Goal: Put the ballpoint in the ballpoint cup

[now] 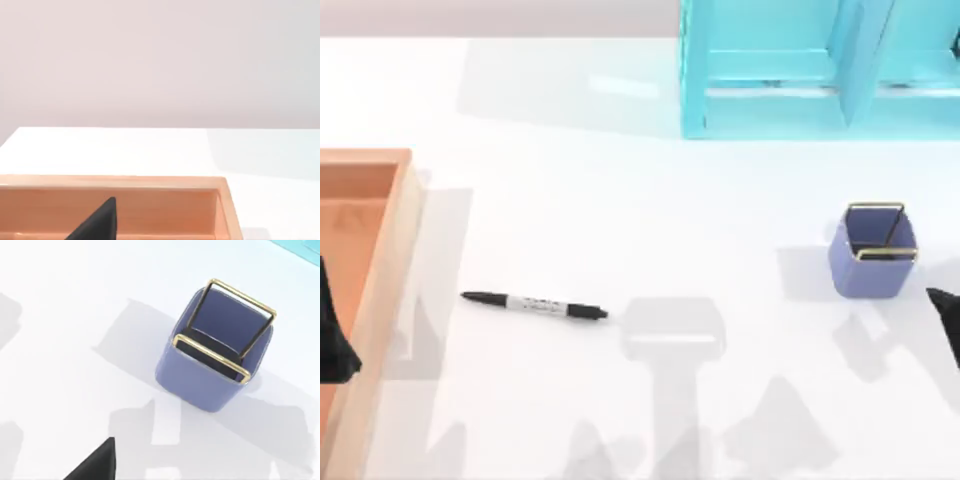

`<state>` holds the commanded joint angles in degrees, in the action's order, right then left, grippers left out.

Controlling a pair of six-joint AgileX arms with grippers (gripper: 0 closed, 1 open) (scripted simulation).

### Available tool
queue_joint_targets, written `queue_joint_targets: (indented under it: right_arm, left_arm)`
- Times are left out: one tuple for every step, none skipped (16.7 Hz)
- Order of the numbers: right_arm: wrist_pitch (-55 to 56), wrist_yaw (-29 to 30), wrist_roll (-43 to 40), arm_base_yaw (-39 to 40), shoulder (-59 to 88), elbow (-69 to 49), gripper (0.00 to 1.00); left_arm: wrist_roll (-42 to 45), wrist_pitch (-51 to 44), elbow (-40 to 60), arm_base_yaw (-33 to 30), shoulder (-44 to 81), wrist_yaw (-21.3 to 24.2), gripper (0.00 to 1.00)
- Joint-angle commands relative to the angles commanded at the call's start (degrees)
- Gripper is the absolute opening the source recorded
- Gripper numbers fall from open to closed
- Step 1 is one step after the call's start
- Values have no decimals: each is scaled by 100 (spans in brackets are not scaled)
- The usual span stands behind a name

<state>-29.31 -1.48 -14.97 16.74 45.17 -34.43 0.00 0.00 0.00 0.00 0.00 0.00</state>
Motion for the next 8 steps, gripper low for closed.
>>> queue_joint_targets:
  right_arm:
    - [-297, -25, -126, 192, 540, -540, 100]
    - [-590, -52, -248, 387, 1085, -1107, 100]
    - [-876, -82, -361, 583, 1633, -1707, 100]
    - [-1155, -112, -470, 777, 2182, -2323, 100]
    - [-1430, -143, -573, 970, 2731, -2953, 100]
    - [-1699, -173, -671, 1160, 3281, -3592, 100]
    - [-1963, -201, -762, 1345, 3830, -4238, 100]
    - [-2225, -226, -847, 1525, 4377, -4881, 100]
  left_arm:
    - [0, 0, 0, 0, 0, 0, 100]
    - [0, 0, 0, 0, 0, 0, 100]
    - [0, 0, 0, 0, 0, 0, 100]
    - [0, 0, 0, 0, 0, 0, 100]
    - [0, 0, 0, 0, 0, 0, 100]
    - [0, 0, 0, 0, 0, 0, 100]
    - [0, 0, 0, 0, 0, 0, 100]
    - [0, 0, 0, 0, 0, 0, 100]
